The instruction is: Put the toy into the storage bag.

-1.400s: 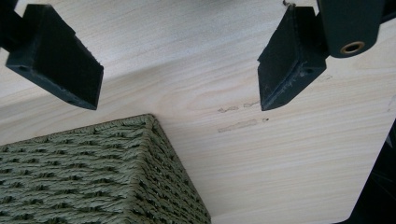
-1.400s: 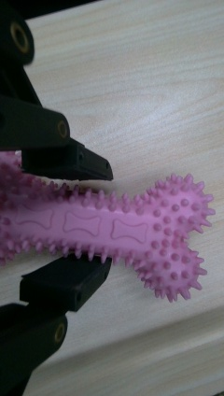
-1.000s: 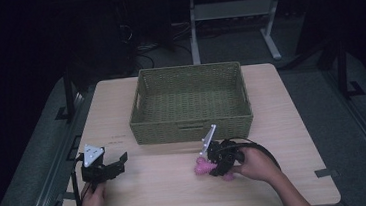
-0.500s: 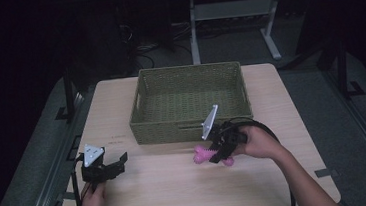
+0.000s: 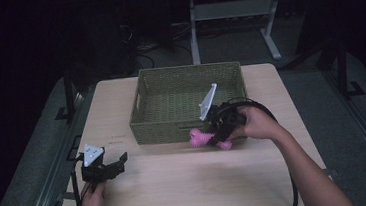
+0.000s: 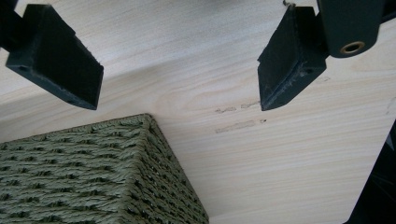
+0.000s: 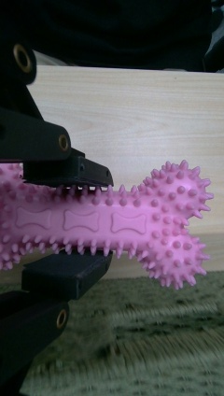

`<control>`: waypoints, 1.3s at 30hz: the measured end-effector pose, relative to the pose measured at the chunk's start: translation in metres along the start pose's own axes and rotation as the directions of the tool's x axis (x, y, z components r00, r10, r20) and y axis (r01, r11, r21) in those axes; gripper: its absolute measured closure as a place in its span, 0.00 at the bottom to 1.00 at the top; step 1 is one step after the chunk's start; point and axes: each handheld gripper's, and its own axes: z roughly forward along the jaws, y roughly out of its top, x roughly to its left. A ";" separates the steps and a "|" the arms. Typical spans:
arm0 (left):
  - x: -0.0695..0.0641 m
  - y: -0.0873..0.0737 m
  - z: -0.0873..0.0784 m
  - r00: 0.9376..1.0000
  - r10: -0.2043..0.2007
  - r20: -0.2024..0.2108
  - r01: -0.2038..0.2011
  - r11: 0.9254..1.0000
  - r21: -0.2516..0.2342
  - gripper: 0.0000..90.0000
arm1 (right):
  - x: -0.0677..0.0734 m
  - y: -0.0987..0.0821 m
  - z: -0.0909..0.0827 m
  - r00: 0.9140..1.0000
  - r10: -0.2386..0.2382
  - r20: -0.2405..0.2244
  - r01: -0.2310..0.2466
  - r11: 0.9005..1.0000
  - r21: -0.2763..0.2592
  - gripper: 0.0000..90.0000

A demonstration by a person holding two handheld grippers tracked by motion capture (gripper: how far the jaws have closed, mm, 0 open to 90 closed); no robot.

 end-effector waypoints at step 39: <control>-0.001 0.000 0.000 1.000 0.004 0.014 -0.004 1.000 0.001 0.15 | -0.059 0.025 -0.048 0.997 0.057 0.055 -0.055 0.998 -0.038 0.64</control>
